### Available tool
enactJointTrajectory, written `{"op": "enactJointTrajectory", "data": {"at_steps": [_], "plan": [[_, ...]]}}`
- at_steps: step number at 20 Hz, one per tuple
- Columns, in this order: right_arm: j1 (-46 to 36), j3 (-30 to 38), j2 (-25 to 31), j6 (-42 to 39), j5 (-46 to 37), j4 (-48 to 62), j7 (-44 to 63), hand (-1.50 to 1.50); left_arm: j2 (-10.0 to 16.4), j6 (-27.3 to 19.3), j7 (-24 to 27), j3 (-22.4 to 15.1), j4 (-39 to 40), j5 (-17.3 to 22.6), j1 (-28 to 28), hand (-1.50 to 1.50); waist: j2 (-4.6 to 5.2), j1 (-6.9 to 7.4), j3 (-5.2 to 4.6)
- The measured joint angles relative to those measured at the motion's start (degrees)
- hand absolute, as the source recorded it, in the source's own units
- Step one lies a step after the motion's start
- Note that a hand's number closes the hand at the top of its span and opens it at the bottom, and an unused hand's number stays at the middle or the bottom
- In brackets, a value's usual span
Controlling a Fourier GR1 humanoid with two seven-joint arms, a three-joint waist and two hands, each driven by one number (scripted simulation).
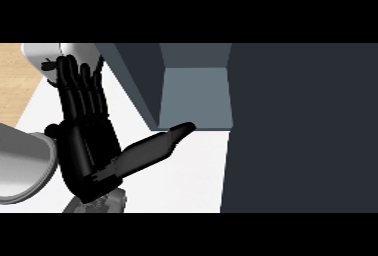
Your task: Pick up the wine, place it into the cabinet and close the cabinet
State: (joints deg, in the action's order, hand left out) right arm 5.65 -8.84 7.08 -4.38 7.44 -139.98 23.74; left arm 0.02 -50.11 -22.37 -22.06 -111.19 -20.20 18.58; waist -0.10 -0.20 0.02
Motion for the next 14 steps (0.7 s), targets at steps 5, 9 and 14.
{"op": "enactJointTrajectory", "data": {"at_steps": [5, 9, 14], "plan": [[-2.15, 0.47, 0.06, 1.06, -0.29, -0.92, 3.49, -1.50, 0.05, 0.05, -3.85, 0.45, -3.55, -3.96, -1.48, -1.50, -0.03, 0.08, 0.00], [-4.53, 2.14, 0.61, 1.48, -0.33, -1.28, 5.95, -1.50, 0.03, 0.23, -7.99, -0.97, -7.32, -9.04, -3.93, -1.50, -0.07, 0.19, 0.01], [-6.07, 3.95, 0.68, 1.20, -0.34, -1.30, 7.07, -1.50, 0.11, 1.88, -12.96, -0.26, -11.25, -14.09, -5.24, -1.50, -0.05, 0.20, 0.01]]}}
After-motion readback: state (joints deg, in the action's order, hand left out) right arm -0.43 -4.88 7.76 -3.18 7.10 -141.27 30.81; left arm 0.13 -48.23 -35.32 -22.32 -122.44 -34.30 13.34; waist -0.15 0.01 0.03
